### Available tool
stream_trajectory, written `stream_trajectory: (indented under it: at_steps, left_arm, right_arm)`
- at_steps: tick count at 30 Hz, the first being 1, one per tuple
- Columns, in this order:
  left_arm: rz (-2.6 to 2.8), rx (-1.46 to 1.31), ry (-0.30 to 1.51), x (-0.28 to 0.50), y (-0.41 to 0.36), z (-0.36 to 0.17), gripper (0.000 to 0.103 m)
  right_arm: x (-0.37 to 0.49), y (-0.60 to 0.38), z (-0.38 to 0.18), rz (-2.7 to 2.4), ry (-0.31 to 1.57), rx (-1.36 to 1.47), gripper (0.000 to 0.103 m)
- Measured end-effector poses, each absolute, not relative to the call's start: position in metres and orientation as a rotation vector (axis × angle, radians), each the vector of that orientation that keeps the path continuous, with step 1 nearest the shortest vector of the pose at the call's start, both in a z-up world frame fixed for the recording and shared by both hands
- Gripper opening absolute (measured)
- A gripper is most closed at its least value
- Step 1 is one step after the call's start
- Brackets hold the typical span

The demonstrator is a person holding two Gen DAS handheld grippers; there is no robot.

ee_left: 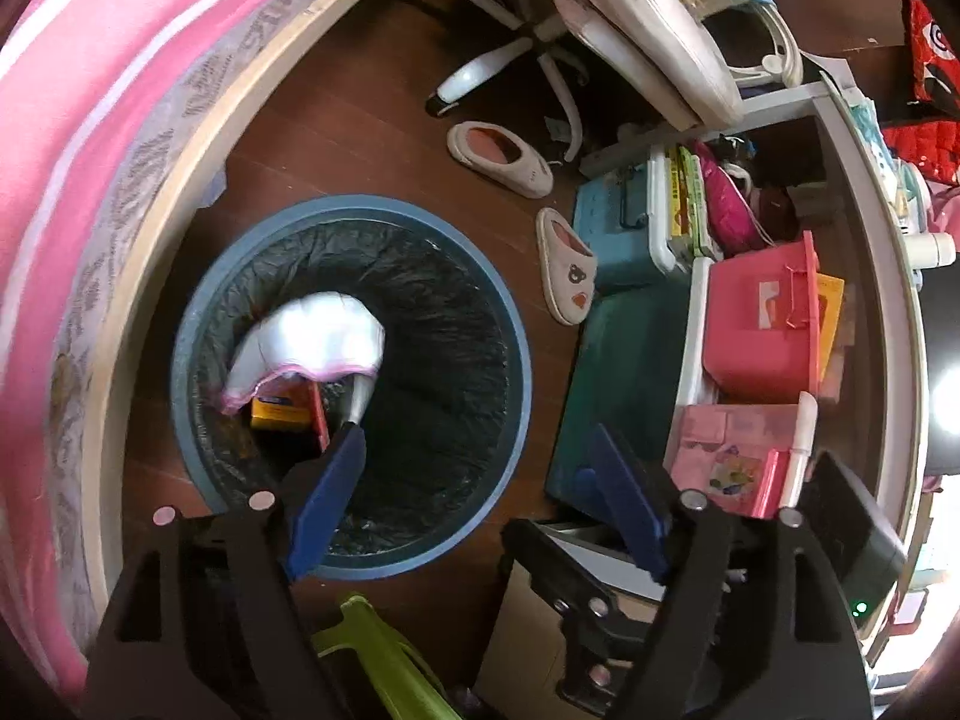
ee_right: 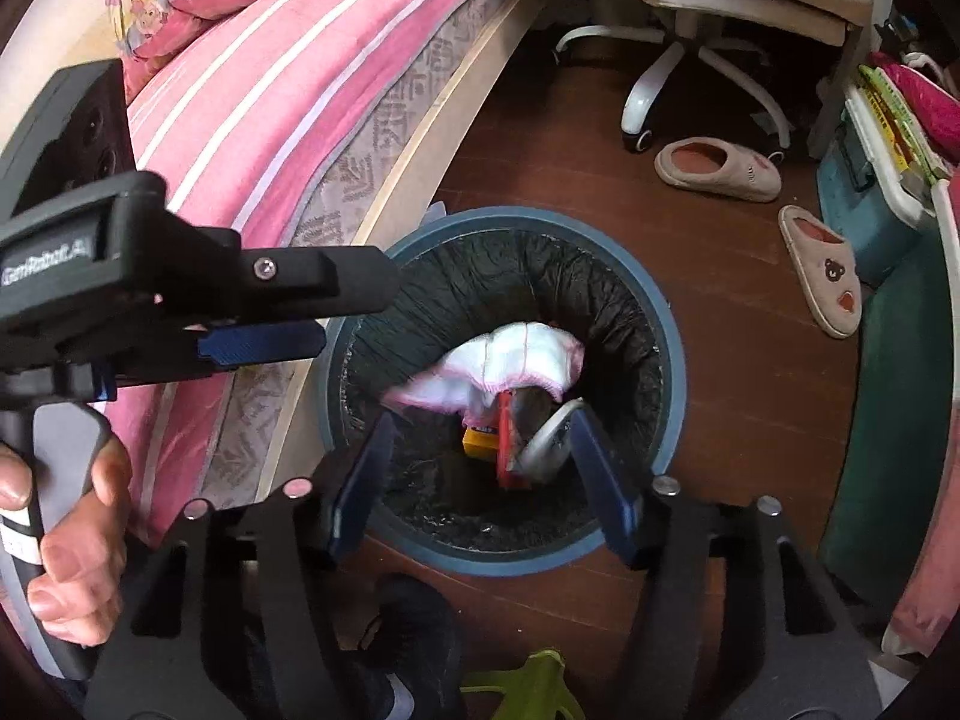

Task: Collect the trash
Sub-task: 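Open the left tool over the bin while the right tool releases the tape roll, then move both tools back over the bed toward the plastic wrappers and bottle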

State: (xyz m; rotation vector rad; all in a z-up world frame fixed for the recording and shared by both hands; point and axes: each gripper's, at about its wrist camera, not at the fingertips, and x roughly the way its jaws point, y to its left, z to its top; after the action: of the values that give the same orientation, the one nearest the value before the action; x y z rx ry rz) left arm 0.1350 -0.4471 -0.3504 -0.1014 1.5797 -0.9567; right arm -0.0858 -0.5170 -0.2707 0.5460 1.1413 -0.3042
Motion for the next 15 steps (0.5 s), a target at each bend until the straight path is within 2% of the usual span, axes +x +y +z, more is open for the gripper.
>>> stream_trajectory:
  at_steps: [7, 15]
  left_arm:
    - [-0.923, -0.108, 1.485, 0.133, -0.423, -0.317, 0.081]
    - [-0.872, -0.228, 1.237, 0.124, -0.346, -0.237, 0.087]
  right_arm:
    - [-0.088, -0.501, -0.232, -0.295, 1.067, 0.520, 0.078]
    - [-0.072, -0.460, -0.154, -0.204, 0.941, 0.431, 0.085]
